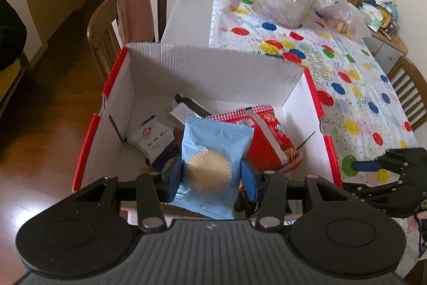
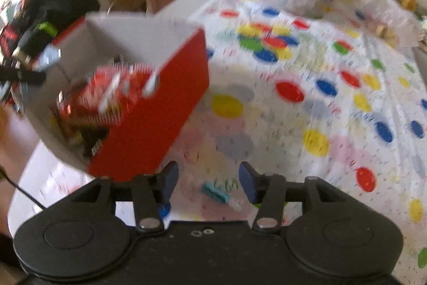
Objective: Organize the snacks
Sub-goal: 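Carry the blue packet and teal candy over the red box with both grippers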
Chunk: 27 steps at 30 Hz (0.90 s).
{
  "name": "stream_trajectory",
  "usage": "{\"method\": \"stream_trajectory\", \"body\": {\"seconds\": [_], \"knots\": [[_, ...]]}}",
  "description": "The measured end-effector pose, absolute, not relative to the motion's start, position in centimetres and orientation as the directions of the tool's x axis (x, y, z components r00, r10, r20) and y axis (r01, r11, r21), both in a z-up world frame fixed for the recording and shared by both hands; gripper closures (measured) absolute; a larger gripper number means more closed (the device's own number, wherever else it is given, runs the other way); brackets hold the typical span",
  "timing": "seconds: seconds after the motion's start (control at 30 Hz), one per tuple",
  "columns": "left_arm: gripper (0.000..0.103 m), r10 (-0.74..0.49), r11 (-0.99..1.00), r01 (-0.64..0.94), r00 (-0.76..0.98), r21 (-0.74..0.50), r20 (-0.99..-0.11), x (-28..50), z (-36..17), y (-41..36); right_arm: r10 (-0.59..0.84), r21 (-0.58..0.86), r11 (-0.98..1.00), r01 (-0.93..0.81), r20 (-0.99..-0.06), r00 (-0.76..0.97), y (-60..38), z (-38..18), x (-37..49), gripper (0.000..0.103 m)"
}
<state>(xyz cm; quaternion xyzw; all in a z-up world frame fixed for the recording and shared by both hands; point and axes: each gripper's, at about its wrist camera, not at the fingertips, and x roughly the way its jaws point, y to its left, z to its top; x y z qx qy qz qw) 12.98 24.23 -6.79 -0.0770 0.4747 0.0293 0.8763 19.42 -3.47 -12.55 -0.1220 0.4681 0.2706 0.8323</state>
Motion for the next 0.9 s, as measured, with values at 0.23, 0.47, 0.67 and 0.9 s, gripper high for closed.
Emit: {"method": "stream_trajectory", "body": {"seconds": [0.23,0.47,0.67,0.9], "knots": [[0.057,-0.001,0.985,-0.145,0.537,-0.093,-0.844,12.8,-7.2,23.5,0.291,-0.053,0.694,-0.718,-0.891,0.347,-2.0,-15.7,19.8,0.059],[0.058,0.011,0.982,-0.165,0.531,-0.09,-0.847,12.8,-7.5,23.5,0.294,-0.042,0.627,-0.778,-0.912,0.286,-1.4,-17.1,20.9,0.078],[0.059,0.008,0.984,-0.158,0.523,-0.088,-0.852,12.9,-7.8,23.4,0.291,-0.041,0.613,-0.789,-0.917,0.274,-1.5,-17.6,20.6,0.087],[0.059,-0.003,0.985,-0.147,0.52,-0.093,-0.854,13.0,-8.2,23.8,0.3,-0.02,0.678,-0.735,-0.905,0.302,-2.2,-17.4,20.2,0.094]]}}
